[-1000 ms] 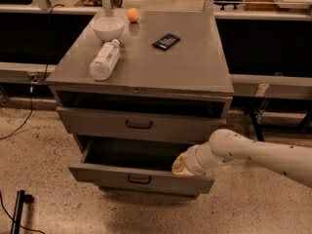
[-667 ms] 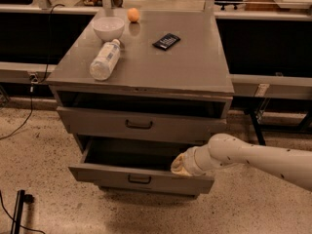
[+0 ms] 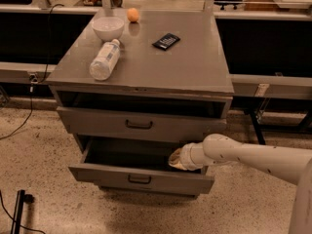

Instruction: Open middle drawer

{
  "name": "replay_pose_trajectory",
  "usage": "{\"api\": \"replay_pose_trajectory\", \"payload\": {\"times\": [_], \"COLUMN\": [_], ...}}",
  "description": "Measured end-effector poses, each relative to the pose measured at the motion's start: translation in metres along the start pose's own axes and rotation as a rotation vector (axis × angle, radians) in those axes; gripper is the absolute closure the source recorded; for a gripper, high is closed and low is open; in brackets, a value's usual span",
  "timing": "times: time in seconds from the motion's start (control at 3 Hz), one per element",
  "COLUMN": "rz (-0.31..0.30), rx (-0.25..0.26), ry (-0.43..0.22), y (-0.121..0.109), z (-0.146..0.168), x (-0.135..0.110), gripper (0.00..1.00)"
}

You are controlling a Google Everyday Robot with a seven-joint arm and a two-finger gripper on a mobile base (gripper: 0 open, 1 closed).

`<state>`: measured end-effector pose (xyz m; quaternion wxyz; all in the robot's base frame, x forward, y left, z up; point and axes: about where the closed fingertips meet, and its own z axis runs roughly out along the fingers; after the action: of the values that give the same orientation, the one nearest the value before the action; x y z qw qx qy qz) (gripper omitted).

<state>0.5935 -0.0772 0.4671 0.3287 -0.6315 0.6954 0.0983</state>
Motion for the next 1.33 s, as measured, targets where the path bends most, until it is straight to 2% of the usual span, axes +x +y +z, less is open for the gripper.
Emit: {"api": "replay_pose_trajectory", "payload": {"times": [0.33, 0.67, 1.0, 1.33], "rz": [0.041, 0.072, 0.052, 0.055], "rx": [0.002, -0.028, -0.1, -0.141], "ry": [-0.01, -0.027, -0.017, 0.005], "y": [-0.009, -0.003, 0.01, 0.028], "z": [0.014, 0.029, 0.038, 0.035], "x": [0.009, 0.019, 0.022, 0.026], "gripper": [1.0, 1.0, 1.0, 1.0]}}
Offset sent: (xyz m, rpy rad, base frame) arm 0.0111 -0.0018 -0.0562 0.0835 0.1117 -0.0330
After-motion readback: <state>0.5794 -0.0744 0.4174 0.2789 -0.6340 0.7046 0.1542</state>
